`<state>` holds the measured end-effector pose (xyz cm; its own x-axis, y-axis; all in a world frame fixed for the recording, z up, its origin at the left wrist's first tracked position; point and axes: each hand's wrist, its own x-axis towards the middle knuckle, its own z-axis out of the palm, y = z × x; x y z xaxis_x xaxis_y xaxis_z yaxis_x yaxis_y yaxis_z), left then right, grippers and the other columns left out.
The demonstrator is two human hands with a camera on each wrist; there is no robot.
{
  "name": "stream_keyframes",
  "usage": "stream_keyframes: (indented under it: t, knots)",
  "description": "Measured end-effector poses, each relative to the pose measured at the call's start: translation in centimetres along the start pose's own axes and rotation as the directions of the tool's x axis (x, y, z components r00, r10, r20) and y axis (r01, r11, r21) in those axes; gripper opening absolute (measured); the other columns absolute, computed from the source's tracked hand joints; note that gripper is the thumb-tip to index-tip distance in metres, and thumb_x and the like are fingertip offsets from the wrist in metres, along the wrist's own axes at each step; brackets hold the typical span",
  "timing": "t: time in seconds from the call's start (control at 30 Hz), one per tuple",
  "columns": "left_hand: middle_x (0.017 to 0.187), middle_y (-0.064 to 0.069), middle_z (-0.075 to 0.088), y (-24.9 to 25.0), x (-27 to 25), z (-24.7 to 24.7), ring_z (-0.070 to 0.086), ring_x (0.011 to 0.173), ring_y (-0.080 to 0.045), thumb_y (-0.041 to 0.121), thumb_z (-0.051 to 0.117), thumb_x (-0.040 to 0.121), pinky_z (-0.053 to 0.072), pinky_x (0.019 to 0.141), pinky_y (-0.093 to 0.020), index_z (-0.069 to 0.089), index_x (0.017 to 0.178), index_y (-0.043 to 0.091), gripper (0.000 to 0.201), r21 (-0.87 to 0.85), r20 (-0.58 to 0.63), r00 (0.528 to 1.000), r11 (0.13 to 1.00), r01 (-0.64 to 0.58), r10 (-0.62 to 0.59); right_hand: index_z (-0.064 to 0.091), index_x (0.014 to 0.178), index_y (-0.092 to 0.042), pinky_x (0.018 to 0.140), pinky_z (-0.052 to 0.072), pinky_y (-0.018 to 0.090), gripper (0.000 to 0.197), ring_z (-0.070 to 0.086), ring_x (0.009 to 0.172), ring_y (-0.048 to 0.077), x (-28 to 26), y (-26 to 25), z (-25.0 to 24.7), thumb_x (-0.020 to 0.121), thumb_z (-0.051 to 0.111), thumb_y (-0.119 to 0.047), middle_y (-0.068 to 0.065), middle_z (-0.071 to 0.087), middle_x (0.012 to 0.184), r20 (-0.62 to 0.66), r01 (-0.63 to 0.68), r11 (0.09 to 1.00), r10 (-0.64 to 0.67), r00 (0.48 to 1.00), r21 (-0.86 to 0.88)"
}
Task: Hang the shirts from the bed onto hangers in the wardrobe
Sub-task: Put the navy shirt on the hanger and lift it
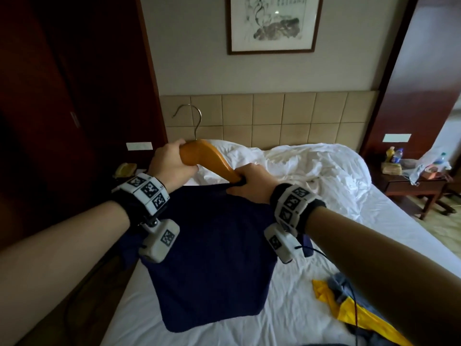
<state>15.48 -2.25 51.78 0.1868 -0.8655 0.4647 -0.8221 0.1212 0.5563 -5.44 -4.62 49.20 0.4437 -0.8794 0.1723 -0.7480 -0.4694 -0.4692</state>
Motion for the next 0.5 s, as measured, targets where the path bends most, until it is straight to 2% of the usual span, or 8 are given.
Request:
stream_keyframes:
  t: [0.1, 0.27, 0.33, 0.4, 0.43, 0.5]
  knots:
    - [0.074, 0.008, 0.055, 0.0, -0.2, -0.3, 0.057, 0.077, -0.021, 0.015, 0.075, 0.073, 0.039, 0.068, -0.029, 0.053, 0.089, 0.027, 0.03, 0.006, -0.015, 1.0, 1.0, -0.022, 0.022, 0.047, 0.063, -0.019, 0.055, 0.034, 0.021, 0.037, 0.046, 0.06, 0.008, 0.5, -0.3, -0.1, 0.087, 0.072, -0.03, -0.004, 0.05, 0.066, -0.024, 0.016, 1.0, -0.016, 1.0, 0.003]
    - [0.071, 0.013, 0.055, -0.8, -0.5, -0.5, 0.062, 0.078, -0.023, 0.016, 0.076, 0.07, 0.041, 0.066, -0.028, 0.051, 0.083, 0.031, 0.032, -0.018, -0.014, 1.0, 1.0, -0.025, 0.025, 0.053, 0.066, -0.02, 0.057, 0.036, 0.023, 0.031, 0.051, 0.062, 0.01, 0.6, -0.1, 0.8, 0.085, 0.073, -0.034, -0.004, 0.055, 0.067, -0.007, -0.009, 1.0, 0.009, 1.0, 0.024]
    - [0.076, 0.011, 0.057, -1.2, -0.7, -0.8, 0.063, 0.082, -0.021, 0.021, 0.081, 0.072, 0.041, 0.068, -0.027, 0.056, 0.094, 0.027, 0.033, -0.025, -0.001, 0.998, 0.998, -0.058, 0.058, 0.059, 0.071, -0.017, 0.057, 0.039, 0.023, 0.024, 0.054, 0.065, 0.012, 0.6, 0.0, 0.9, 0.085, 0.072, -0.031, -0.002, 0.058, 0.071, 0.005, -0.016, 1.0, 0.016, 1.0, 0.018]
    - [0.088, 0.013, 0.058, -1.7, -0.9, -1.5, 0.06, 0.084, -0.009, 0.031, 0.085, 0.074, 0.04, 0.069, -0.019, 0.057, 0.112, 0.023, 0.048, -0.066, 0.073, 0.991, 0.992, -0.104, 0.108, 0.061, 0.072, -0.014, 0.057, 0.04, 0.023, 0.021, 0.054, 0.065, 0.013, 0.5, 0.2, 0.7, 0.085, 0.07, -0.027, -0.001, 0.058, 0.069, -0.006, -0.016, 0.999, 0.016, 1.0, 0.032]
    - [0.092, 0.016, 0.057, -2.2, -1.0, -2.1, 0.058, 0.085, -0.001, 0.037, 0.086, 0.073, 0.039, 0.067, -0.013, 0.054, 0.116, 0.024, 0.055, -0.077, 0.121, 0.984, 0.99, -0.12, 0.129, 0.061, 0.071, -0.012, 0.057, 0.039, 0.024, 0.021, 0.053, 0.063, 0.012, 0.5, 0.4, 0.5, 0.085, 0.07, -0.026, -0.001, 0.057, 0.068, -0.013, -0.021, 0.999, 0.022, 1.0, 0.041]
    - [0.097, 0.018, 0.059, -3.9, -1.2, -3.4, 0.057, 0.091, 0.004, 0.046, 0.085, 0.069, 0.042, 0.071, -0.009, 0.055, 0.115, 0.025, 0.058, -0.067, 0.184, 0.972, 0.988, -0.137, 0.147, 0.064, 0.074, -0.006, 0.056, 0.039, 0.023, 0.022, 0.051, 0.06, 0.01, 0.2, 1.0, 0.2, 0.085, 0.07, -0.024, 0.0, 0.056, 0.066, -0.024, -0.032, 0.998, 0.033, 0.999, 0.046]
